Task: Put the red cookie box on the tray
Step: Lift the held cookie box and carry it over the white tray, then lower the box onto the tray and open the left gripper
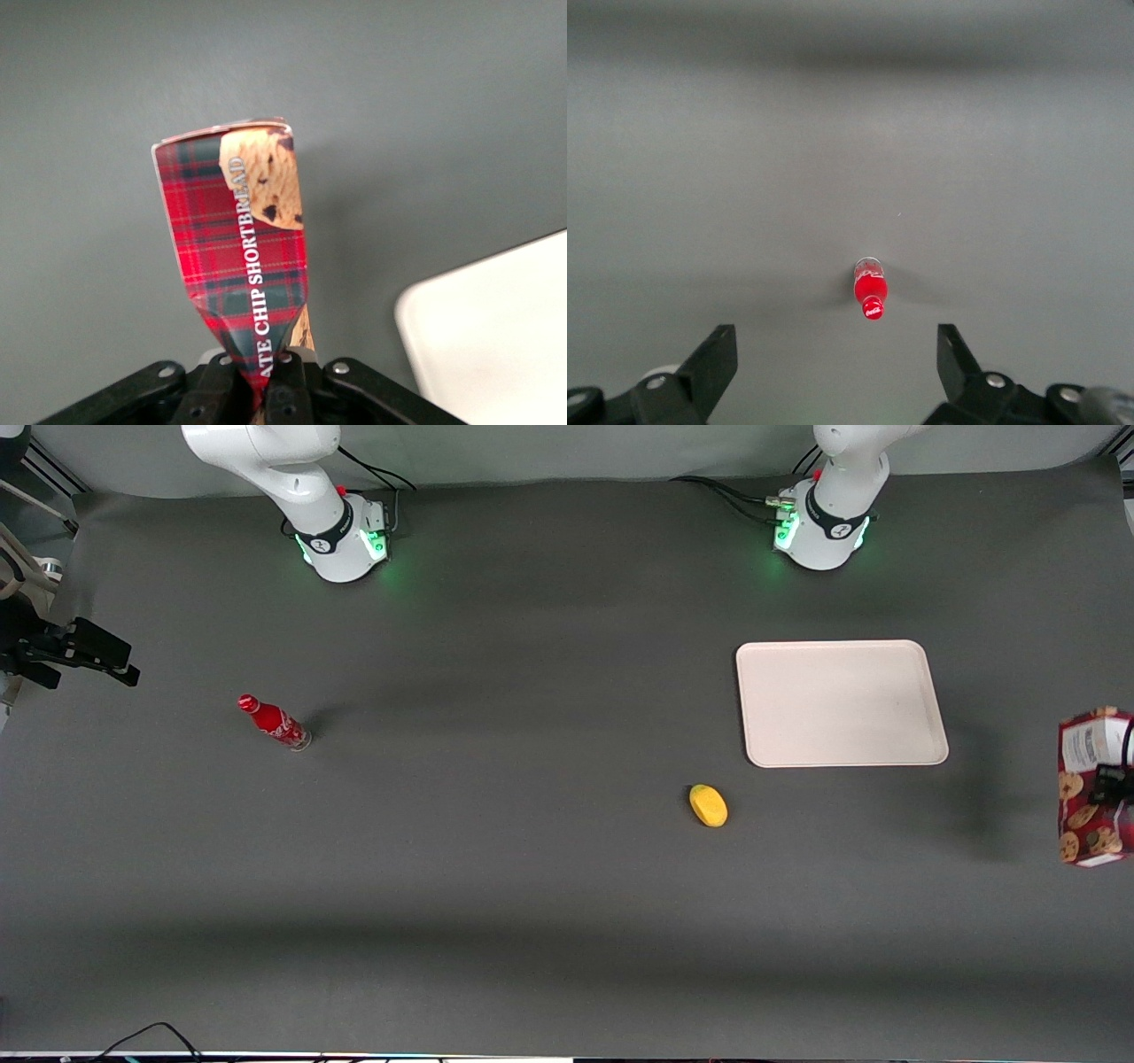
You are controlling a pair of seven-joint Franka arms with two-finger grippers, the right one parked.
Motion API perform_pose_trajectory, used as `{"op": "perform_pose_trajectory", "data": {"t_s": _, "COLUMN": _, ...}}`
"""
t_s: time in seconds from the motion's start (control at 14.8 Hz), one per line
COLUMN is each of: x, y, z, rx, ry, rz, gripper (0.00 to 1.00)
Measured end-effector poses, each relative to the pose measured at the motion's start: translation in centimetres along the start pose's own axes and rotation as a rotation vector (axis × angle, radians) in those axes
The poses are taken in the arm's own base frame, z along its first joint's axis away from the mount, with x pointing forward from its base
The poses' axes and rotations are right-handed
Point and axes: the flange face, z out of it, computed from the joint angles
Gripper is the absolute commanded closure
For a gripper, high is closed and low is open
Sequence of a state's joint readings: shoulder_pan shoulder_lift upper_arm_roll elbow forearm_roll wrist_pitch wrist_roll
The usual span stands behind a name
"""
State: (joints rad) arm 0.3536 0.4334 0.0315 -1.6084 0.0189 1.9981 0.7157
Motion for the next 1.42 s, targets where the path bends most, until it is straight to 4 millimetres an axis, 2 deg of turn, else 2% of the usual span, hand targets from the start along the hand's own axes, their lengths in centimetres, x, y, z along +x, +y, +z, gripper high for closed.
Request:
{"op": "perform_pose_trajectory", "data": {"t_s": 0.14, "x": -1.9, "y": 3.7, "z": -1.3, "rx": -0.017, "ry": -0.018, "rz": -0.113, "gripper": 1.00}}
{"op": "perform_pose_trajectory", "data": {"t_s": 0.27, "x": -3.9, "y": 7.7, "z": -0.6, "rx": -0.043, "ry": -0.059, "rz": -0.224, "gripper": 1.00}}
{"op": "perform_pose_trajectory", "data": {"t_s": 0.41, "x": -5.7, "y": 11.3, "z": 1.6, "rx": -0.056, "ry": -0.105, "rz": -0.301, "gripper": 1.00}}
{"op": "perform_pose_trajectory", "data": {"t_s": 0.61, "x": -7.9, "y": 16.1, "z": 6.7, "rx": -0.045, "ry": -0.116, "rz": -0.353, "gripper": 1.00}}
{"op": "perform_pose_trajectory", "data": {"t_s": 0.74, "x": -9.5, "y": 17.8, "z": 10.0, "rx": -0.044, "ry": -0.117, "rz": -0.356, "gripper": 1.00}}
{"op": "perform_pose_trajectory", "data": {"t_s": 0.88, "x": -10.9, "y": 18.8, "z": 12.3, "rx": -0.044, "ry": -0.132, "rz": -0.346, "gripper": 1.00}}
{"op": "perform_pose_trajectory", "data": {"t_s": 1.01, "x": -11.6, "y": 19.3, "z": 13.4, "rx": -0.020, "ry": -0.165, "rz": -0.303, "gripper": 1.00}}
{"op": "perform_pose_trajectory", "data": {"t_s": 1.22, "x": -11.6, "y": 19.3, "z": 13.9, "rx": 0.005, "ry": -0.185, "rz": -0.266, "gripper": 0.99}}
{"op": "perform_pose_trajectory", "data": {"t_s": 1.28, "x": -11.6, "y": 19.3, "z": 14.0, "rx": 0.007, "ry": -0.182, "rz": -0.265, "gripper": 0.92}}
{"op": "perform_pose_trajectory", "data": {"t_s": 1.35, "x": -11.5, "y": 19.2, "z": 14.0, "rx": 0.010, "ry": -0.175, "rz": -0.264, "gripper": 0.75}}
{"op": "perform_pose_trajectory", "data": {"t_s": 1.42, "x": -11.4, "y": 19.2, "z": 14.2, "rx": 0.012, "ry": -0.167, "rz": -0.263, "gripper": 0.36}}
